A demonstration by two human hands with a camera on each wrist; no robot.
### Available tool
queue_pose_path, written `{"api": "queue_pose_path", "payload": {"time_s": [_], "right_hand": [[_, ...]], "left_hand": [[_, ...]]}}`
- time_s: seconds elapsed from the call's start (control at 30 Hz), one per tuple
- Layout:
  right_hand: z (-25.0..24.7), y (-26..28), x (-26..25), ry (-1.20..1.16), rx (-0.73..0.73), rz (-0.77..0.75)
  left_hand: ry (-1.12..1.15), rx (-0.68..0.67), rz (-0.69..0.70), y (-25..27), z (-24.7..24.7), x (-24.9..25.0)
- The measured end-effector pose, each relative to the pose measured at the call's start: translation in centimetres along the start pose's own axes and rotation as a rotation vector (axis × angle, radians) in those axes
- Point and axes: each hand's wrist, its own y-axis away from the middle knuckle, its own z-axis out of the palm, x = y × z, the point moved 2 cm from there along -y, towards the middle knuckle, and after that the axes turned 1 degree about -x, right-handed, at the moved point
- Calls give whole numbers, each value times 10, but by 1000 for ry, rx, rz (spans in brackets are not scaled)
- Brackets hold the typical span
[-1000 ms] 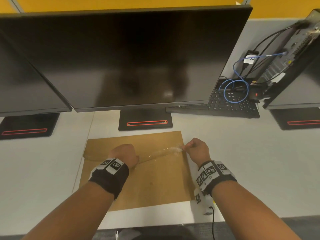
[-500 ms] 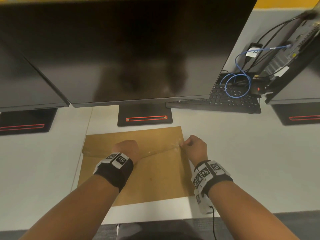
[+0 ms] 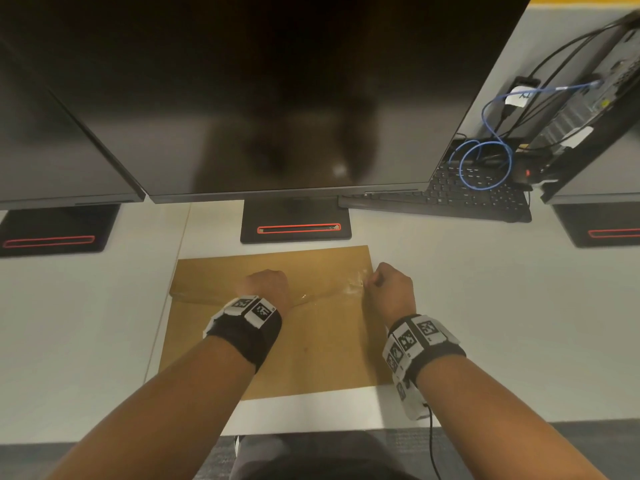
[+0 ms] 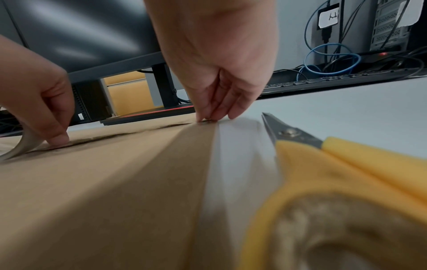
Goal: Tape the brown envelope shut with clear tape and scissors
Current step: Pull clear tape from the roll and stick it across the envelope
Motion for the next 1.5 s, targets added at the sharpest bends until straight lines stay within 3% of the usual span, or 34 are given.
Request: {"api": "queue_pose_path", "payload": {"time_s": [0.63,1.1,1.23,1.5], "right_hand": [[-3,-17,13,-115,38,210],[-1,-20,3,102,19,160],[-1,-18,4,117,120,140],[11,-15,1,313,77,57]], "left_hand": [[-8,25,31,-1,4,2],[10,72,59,1,6,0],[15,85,53,3,6,0],[-10,78,55,1,6,1]]}}
